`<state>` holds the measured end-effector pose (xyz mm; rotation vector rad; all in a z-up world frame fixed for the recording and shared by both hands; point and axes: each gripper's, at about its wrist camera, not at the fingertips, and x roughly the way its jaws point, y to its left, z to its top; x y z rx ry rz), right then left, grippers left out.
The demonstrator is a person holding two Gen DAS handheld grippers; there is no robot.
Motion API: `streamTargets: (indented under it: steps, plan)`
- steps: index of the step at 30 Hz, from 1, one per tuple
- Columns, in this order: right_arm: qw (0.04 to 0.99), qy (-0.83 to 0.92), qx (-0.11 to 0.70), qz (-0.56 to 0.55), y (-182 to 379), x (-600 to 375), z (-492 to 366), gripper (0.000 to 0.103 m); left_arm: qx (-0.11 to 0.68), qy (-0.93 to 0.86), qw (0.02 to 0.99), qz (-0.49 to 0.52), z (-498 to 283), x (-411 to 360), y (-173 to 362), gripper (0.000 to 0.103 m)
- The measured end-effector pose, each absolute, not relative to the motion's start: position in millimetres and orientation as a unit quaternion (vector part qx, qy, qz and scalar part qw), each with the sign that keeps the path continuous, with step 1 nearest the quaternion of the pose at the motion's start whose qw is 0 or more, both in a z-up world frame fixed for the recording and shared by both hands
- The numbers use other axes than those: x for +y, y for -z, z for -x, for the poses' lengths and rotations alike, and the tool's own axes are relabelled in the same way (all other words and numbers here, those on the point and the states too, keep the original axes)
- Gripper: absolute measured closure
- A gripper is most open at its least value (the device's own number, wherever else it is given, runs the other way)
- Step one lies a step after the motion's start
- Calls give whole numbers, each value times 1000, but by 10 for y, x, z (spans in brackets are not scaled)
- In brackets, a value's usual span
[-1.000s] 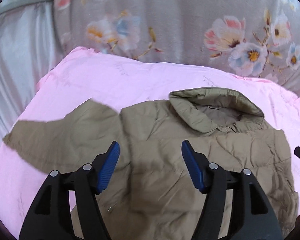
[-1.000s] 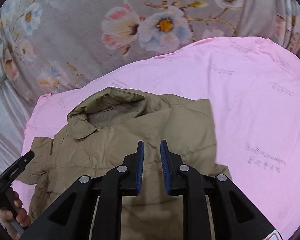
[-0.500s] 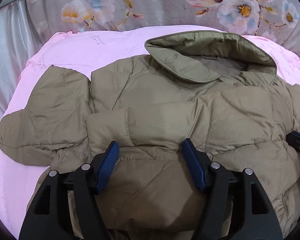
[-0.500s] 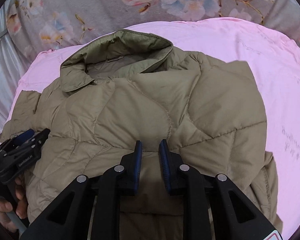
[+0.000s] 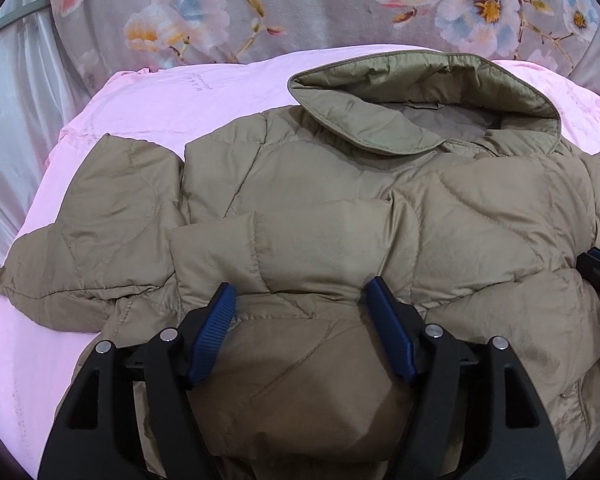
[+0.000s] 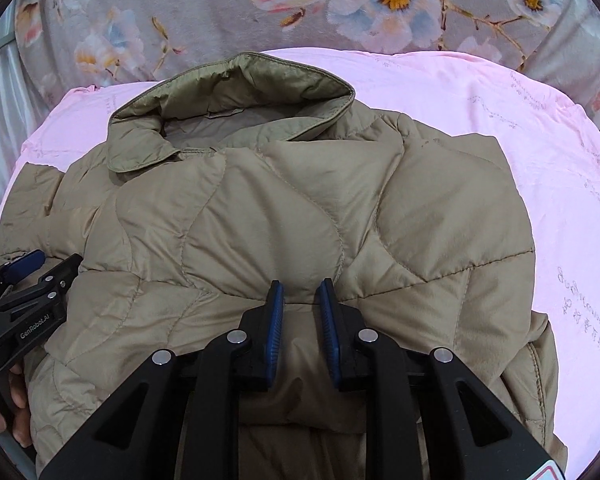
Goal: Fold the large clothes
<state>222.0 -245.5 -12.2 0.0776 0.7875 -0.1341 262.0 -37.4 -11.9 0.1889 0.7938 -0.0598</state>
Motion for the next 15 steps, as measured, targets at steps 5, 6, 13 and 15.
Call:
streamTargets:
  steps: [5,6,13,15]
  plan:
    - [922,61,378,-56,98,-2484,-2184,85,377,47,925,-21,-2560,-116,14,30]
    - [924,69,372,-58,58,-2487,-2131,84,376,48,925,10,-2504,31,-37,27]
    - [936,68,341,-53,-259,-2209,-1330,57,361,4,921,149,-2191,1393,-268,16]
    - [929,60,359,-64,-199,-2122,-1147,57,362,-27,914,182,-2200,1850,-267,15]
